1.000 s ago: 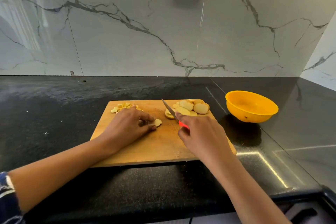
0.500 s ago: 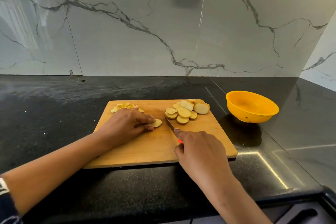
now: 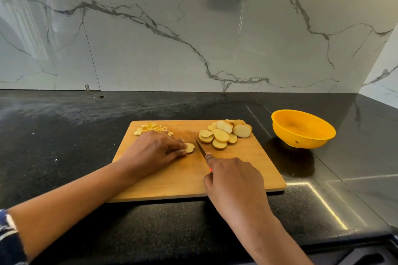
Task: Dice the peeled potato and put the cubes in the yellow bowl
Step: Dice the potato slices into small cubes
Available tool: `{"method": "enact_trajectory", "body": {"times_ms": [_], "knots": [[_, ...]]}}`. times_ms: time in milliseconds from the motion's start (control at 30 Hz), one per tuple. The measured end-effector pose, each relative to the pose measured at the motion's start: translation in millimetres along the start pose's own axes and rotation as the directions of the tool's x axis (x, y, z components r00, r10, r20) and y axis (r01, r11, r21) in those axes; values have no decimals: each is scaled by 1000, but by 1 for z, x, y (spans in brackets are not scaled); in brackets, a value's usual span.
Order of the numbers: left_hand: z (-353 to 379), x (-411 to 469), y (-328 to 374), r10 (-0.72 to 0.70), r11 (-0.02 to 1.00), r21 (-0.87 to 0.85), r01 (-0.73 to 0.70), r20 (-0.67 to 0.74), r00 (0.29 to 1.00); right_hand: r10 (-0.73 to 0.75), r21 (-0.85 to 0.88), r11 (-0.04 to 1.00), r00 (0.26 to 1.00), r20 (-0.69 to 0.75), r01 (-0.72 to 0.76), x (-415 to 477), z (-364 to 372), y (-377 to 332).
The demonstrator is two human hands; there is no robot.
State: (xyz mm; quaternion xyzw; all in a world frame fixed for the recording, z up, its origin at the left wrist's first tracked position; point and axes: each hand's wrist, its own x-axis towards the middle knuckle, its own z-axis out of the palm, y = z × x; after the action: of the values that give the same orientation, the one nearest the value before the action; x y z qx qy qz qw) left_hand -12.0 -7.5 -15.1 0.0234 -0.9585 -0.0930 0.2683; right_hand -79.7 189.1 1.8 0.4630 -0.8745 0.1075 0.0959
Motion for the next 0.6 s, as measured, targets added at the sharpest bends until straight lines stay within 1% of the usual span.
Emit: {"method": "enact_trajectory", "body": {"times_ms": [133, 267, 367, 600], "knots": [[1, 0, 2, -1, 1000, 24, 1, -6, 1000, -41, 9, 999, 999, 2, 41, -4, 1, -5], [1, -1, 3, -5, 999, 38, 6, -15, 1000, -12, 30, 999, 1000, -25, 13, 0, 0, -1], [0, -1, 5, -6, 999, 46, 7, -19, 1000, -28, 64, 998, 999, -20, 30, 3, 1, 0], [1, 0, 7, -17, 998, 57, 18, -24, 1000, -20, 145, 989, 996, -90, 33, -4, 3, 2]]}}
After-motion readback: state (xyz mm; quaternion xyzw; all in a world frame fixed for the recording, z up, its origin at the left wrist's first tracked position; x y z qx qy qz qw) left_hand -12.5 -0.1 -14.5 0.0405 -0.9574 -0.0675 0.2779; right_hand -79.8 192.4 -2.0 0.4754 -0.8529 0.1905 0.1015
